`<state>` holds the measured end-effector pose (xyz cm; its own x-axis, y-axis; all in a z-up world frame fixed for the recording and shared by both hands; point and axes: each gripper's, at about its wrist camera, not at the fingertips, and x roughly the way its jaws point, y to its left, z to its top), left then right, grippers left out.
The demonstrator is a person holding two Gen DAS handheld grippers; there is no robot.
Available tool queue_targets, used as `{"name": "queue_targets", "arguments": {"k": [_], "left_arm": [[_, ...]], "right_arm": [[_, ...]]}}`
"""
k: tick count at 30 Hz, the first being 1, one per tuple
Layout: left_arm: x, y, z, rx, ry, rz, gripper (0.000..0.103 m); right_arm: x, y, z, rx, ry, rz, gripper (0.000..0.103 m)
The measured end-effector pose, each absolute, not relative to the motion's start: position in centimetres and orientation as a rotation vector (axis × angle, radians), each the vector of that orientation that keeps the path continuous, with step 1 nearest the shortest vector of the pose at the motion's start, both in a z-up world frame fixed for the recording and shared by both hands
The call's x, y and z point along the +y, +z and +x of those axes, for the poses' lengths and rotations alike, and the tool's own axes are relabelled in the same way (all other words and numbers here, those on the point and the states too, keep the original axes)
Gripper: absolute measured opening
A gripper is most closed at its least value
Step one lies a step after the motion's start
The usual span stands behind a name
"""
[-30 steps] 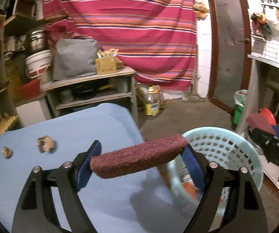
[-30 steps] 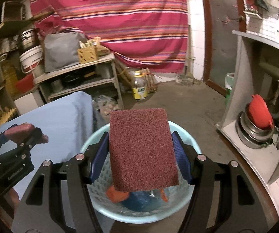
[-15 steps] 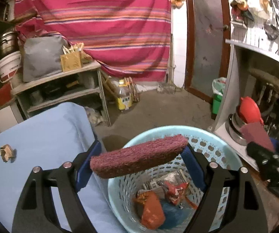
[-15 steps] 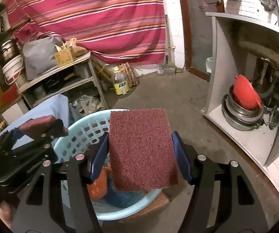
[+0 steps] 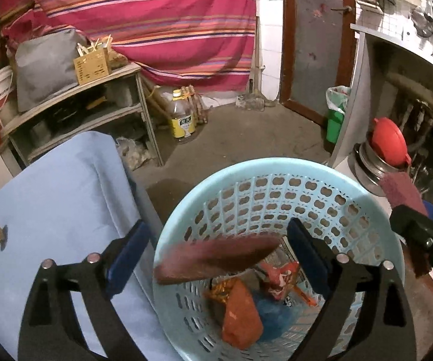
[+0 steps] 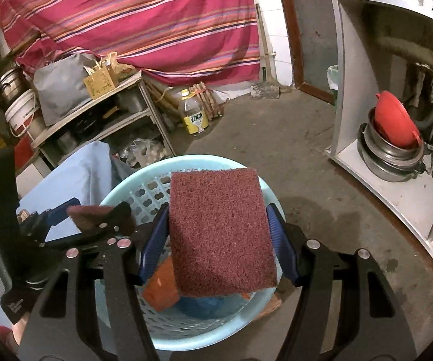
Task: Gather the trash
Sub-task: 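Open the left tool dropping its sponge in the basket while the right tool drops its sponge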
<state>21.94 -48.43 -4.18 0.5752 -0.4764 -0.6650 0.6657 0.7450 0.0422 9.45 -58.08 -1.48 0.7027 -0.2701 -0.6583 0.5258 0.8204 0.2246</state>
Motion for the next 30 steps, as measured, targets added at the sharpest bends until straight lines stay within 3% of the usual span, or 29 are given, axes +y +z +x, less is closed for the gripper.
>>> {"name": "queue_targets", "arguments": {"k": [8,20,21,23,30], "left_arm": [[-47.6,-4.3,22.1,0.697,-0.658,0.322,0.091],[-37.2,-0.3,23.0,0.611,-0.515,0.256,0.095],[-36.6,-0.2,23.0,0.609,-0.508,0.254,0.095],[-35.0,0.1,23.1,0.610,-0.492,0.253,0.095],[-28.2,1.0,23.5,0.597,-0.431,0.247,0.095]], "right_arm": [[-58.2,-1.6,9.9,0.654,-0.454,0.436,0.064],[-55.9,-3.2,14.4,0.714,-0.433,0.412,0.065],[-55.8,-3.3,14.7,0.716,-0.439,0.410,0.068],[-55.3,-3.5,15.6,0.730,-0.445,0.413,0.085],[-52.9,-2.8,17.6,0.732,-0.451,0.414,0.093]]}}
